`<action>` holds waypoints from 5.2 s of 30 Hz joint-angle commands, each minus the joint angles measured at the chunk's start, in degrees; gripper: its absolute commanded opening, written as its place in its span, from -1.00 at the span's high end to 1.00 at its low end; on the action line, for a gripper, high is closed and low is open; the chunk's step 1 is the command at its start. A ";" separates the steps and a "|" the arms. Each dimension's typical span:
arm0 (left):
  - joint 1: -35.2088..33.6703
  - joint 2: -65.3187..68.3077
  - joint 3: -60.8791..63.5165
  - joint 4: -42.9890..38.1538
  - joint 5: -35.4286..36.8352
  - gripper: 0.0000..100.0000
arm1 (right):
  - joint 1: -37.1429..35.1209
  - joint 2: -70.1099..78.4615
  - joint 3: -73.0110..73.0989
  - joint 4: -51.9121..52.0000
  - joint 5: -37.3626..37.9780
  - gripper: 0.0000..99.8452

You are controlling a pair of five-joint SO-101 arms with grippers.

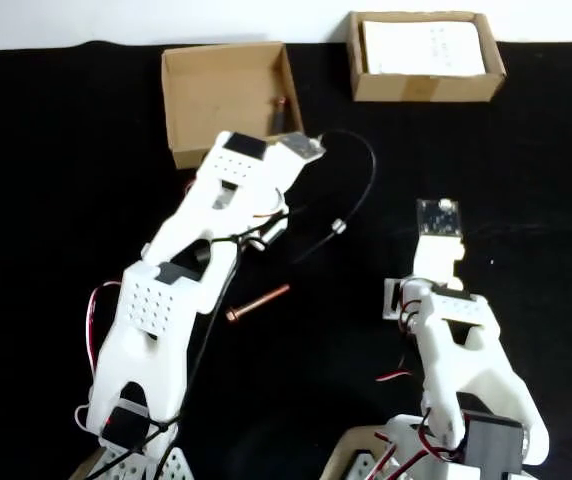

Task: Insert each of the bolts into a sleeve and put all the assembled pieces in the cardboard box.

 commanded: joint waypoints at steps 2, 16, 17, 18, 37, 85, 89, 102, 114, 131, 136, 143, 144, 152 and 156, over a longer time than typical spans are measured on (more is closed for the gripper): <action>-0.57 -0.13 -1.80 -1.67 -0.18 0.83 | -0.13 0.13 0.04 -1.63 0.26 0.97; 1.01 -6.64 -6.37 8.44 -0.35 0.98 | 0.22 -1.36 -0.13 -1.27 0.35 0.97; 1.27 -8.57 -7.16 9.85 -0.35 0.98 | 0.22 -2.86 0.04 -1.19 0.35 0.97; 1.71 -10.77 -7.78 11.08 -0.35 0.98 | 0.22 -4.88 0.22 -1.01 0.44 0.97; 9.36 -98.86 30.55 6.86 -0.09 0.98 | -21.58 -92.35 2.95 30.55 0.35 0.97; 18.95 -90.51 47.96 -35.60 30.86 0.98 | -32.66 -90.33 35.12 -20.09 -13.89 0.99; 18.95 -90.51 48.66 -34.73 30.86 0.98 | -32.66 -90.33 35.12 -20.09 -13.89 0.99; 21.41 -86.64 48.84 -31.30 30.59 0.98 | -32.66 -90.77 37.76 -20.00 -13.80 0.99; 17.63 -85.14 48.84 -31.47 30.59 0.98 | -32.57 -90.77 37.76 -20.00 -13.63 0.99; 18.07 -85.41 54.90 -28.57 26.11 0.95 | -32.57 -90.77 37.49 -20.00 -13.54 0.99; 18.07 -85.14 49.89 -18.99 29.89 0.66 | -32.57 -90.59 37.58 -20.00 -13.54 0.99; 17.63 -85.14 40.84 -6.33 31.21 0.57 | -32.31 -90.24 37.32 -19.91 -13.54 0.99; 17.54 -85.32 38.73 -4.48 31.21 0.56 | -31.60 -90.15 37.32 -19.91 -13.54 0.99; 12.00 -87.43 18.68 7.74 12.66 0.95 | -26.77 -82.68 21.23 -15.60 -13.45 0.99; 6.81 -91.30 25.98 10.55 5.71 0.98 | -26.77 -67.21 6.90 -16.48 -13.45 0.99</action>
